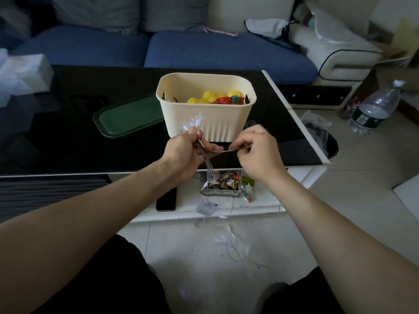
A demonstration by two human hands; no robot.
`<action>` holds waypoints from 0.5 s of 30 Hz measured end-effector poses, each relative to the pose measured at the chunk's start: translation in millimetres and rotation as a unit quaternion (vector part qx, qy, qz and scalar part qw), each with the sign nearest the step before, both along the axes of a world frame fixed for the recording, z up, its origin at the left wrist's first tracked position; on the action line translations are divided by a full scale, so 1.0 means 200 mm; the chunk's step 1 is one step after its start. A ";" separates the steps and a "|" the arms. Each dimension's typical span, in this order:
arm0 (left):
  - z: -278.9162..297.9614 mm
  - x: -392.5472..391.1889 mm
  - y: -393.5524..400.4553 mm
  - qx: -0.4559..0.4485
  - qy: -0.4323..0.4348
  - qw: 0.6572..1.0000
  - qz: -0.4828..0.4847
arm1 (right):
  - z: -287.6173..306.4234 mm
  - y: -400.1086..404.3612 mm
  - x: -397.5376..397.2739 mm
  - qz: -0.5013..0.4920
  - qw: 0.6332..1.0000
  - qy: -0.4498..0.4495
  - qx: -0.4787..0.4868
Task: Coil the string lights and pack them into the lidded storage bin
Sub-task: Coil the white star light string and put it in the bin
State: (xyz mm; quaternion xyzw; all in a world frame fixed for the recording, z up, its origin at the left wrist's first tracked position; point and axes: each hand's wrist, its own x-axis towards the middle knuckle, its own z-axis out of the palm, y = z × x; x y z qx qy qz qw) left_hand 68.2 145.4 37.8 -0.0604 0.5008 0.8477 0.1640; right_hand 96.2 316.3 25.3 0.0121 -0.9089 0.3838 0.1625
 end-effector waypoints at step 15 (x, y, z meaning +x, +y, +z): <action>-0.01 -0.06 -0.05 0.013 -0.034 0.991 0.125 | 0.01 0.08 0.02 0.009 0.990 -0.137 -0.038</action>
